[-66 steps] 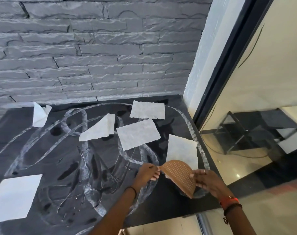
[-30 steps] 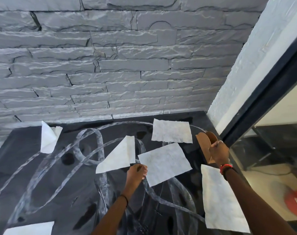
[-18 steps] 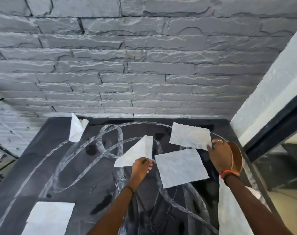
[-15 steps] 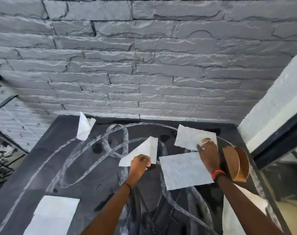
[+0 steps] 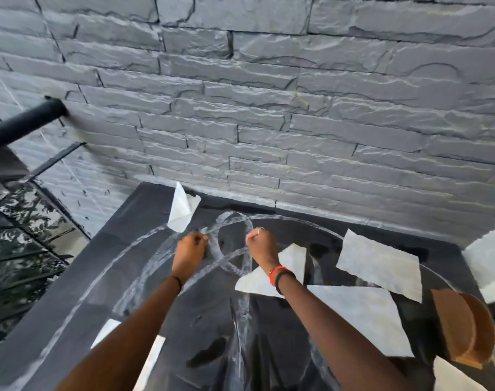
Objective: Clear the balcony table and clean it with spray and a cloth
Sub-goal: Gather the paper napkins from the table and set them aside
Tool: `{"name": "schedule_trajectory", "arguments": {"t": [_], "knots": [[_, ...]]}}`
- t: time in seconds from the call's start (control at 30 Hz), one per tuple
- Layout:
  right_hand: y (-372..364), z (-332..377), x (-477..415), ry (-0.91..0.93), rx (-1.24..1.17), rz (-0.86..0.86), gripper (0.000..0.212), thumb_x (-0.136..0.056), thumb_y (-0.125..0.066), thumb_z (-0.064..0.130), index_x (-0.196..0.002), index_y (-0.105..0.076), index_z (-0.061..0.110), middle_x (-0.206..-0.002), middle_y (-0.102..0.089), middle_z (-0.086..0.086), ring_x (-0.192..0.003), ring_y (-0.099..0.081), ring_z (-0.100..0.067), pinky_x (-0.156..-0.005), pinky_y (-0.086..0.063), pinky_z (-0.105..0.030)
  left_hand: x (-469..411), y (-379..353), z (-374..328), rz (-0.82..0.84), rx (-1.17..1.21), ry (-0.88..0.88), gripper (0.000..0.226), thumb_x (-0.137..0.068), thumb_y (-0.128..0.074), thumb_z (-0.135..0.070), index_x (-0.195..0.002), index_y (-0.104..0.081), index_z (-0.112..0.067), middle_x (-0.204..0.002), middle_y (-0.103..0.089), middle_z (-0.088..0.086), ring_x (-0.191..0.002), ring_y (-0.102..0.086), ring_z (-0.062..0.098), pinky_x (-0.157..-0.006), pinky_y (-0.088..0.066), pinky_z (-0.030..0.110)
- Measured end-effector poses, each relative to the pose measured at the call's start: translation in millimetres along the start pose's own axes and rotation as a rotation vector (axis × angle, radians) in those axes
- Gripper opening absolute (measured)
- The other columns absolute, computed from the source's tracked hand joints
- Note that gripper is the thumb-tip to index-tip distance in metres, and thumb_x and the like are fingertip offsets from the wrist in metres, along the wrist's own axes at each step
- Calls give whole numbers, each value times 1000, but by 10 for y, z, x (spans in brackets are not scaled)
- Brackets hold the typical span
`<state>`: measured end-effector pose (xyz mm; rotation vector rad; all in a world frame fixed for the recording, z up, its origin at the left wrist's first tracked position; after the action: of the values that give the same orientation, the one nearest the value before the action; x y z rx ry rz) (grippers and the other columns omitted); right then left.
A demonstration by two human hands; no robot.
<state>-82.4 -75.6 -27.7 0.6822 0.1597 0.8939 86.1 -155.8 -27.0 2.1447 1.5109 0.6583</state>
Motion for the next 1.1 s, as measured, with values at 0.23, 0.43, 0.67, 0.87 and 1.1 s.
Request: {"name": "schedule_trajectory", "arguments": {"t": [0.23, 0.43, 0.67, 0.87, 1.1], "knots": [[-789, 539, -527, -42, 54, 174, 18, -77, -53, 2, -72, -71, 3, -74, -68, -14, -82, -66, -28, -61, -45, -24, -815, 412, 473, -181, -101, -95, 25, -86, -46, 9, -101, -65, 1, -107, -56, 22, -99, -56, 40, -91, -41, 40], [-1268, 727, -938, -67, 141, 158, 21, -76, -47, -2, -57, -49, 5, -65, -46, -21, -66, -46, -31, -53, -34, -31, -1304, 424, 761, -112, -240, -145, 27, -88, -41, 9, -104, -62, 3, -111, -53, 21, -107, -50, 38, -87, -44, 43], [-1625, 662, -1324, -165, 106, 125, 28, -87, -57, 21, -67, -45, 5, -84, -62, -23, -94, -62, -35, -63, -36, -32, -1613, 293, 958, -44, -390, -266, 26, -87, -60, -2, -112, -58, 4, -109, -54, 23, -101, -53, 41, -82, -49, 48], [-1724, 680, -1405, -122, 68, 88, 21, -88, -55, 17, -94, -62, -2, -98, -68, -14, -97, -61, -32, -74, -45, -31, -1809, 274, 1009, -68, -474, -284, 14, -86, -58, 1, -98, -57, 8, -96, -55, 28, -82, -54, 46, -63, -49, 50], [-1700, 705, -1379, -95, 30, 103, 19, -89, -52, 11, -96, -65, -1, -101, -69, -14, -97, -61, -29, -74, -44, -27, -1940, 239, 996, -76, -489, -236, 12, -87, -50, 3, -90, -61, 5, -94, -58, 27, -81, -57, 47, -67, -49, 53]]}}
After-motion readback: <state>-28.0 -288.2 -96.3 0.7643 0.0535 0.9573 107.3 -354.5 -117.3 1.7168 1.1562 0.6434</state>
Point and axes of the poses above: each hand's wrist, its own x-axis away from the middle knuckle, its own y-axis out of the back of the hand, z = x × y, the point moved 1 cm from there along -x, towards the middle knuckle
